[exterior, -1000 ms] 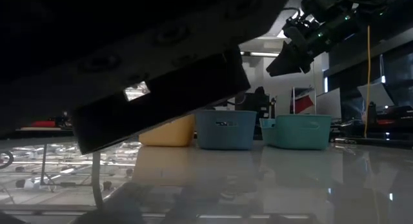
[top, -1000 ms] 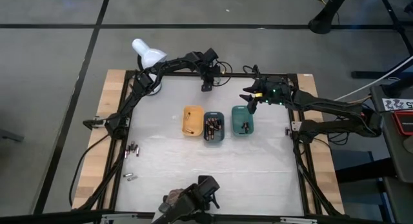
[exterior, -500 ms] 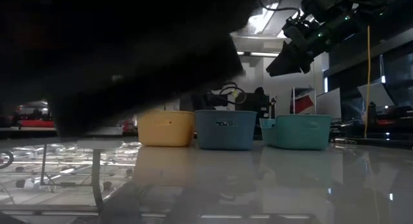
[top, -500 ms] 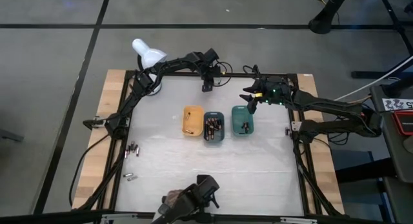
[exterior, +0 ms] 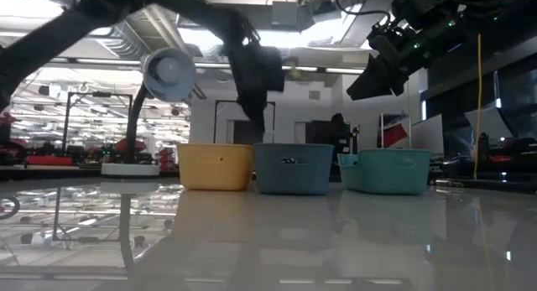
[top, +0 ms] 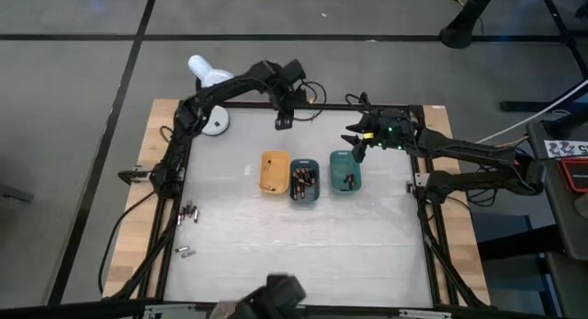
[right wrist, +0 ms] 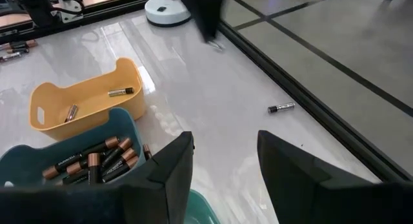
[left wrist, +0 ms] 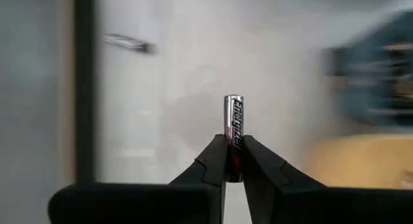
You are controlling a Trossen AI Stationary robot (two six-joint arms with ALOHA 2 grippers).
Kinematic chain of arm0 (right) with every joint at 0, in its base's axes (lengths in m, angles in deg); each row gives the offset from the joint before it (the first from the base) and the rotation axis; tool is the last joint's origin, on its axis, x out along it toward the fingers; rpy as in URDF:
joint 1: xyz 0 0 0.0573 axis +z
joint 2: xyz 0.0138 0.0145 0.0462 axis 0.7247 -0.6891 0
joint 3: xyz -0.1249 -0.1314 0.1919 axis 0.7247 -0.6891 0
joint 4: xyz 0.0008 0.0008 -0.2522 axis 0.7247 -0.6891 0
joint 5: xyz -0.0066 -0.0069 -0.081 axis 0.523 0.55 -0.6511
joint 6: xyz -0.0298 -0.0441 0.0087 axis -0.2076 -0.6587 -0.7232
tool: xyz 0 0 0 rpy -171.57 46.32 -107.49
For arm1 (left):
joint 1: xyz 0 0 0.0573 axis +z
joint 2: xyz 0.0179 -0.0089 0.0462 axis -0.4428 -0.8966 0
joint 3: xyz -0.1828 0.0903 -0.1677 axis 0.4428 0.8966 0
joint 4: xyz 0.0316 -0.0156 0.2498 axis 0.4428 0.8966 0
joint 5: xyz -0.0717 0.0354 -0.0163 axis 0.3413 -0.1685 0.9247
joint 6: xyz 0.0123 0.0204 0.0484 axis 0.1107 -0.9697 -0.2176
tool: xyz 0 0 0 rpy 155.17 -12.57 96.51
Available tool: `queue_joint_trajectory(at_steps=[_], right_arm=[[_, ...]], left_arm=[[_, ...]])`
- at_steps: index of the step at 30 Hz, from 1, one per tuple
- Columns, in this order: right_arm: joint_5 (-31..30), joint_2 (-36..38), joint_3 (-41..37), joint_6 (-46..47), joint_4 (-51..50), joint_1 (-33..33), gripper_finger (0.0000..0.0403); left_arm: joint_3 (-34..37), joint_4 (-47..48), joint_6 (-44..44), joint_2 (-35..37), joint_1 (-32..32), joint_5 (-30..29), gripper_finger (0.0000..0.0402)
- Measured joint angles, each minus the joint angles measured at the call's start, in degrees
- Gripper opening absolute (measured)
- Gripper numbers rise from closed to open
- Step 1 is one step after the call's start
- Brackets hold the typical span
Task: Sort batteries
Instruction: Put the silver battery into the yellow bin
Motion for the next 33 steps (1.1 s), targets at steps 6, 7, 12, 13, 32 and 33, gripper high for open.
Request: queue_joint_trajectory(at_steps=[6, 7, 12, 13, 32, 33], right_arm=[[0.0, 0.0, 0.0, -0.04, -0.48, 0.0, 0.0172], [0.0, 0.0, 0.0, -0.07, -0.46, 0.0, 0.0172], [0.0, -0.09, -0.01, -0.48, -0.45, 0.0, 0.0172], [0.0, -0.2, 0.0, -0.48, -0.28, 0.0, 0.0172], [0.01, -1.38, -0.04, 1.63, 1.1, 0.0, 0.0172], [0.01, -1.38, -0.04, 1.64, 1.12, 0.02, 0.0172]], left_arm=[[8.78, 5.05, 2.94, 6.6, -5.07, 5.67, 0.0022], [11.23, 4.31, 3.99, 8.48, -6.12, 5.83, 0.0019], [28.59, -7.39, 9.8, 18.33, -12.06, 5.44, 0.0018], [32.19, -10.82, 10.91, 19.85, -13.14, 4.57, 0.0022], [49.44, -25.21, 14.37, 24.45, -17.49, -7.73, 0.0085], [49.44, -25.38, 14.38, 24.45, -17.47, -8.21, 0.0092]])
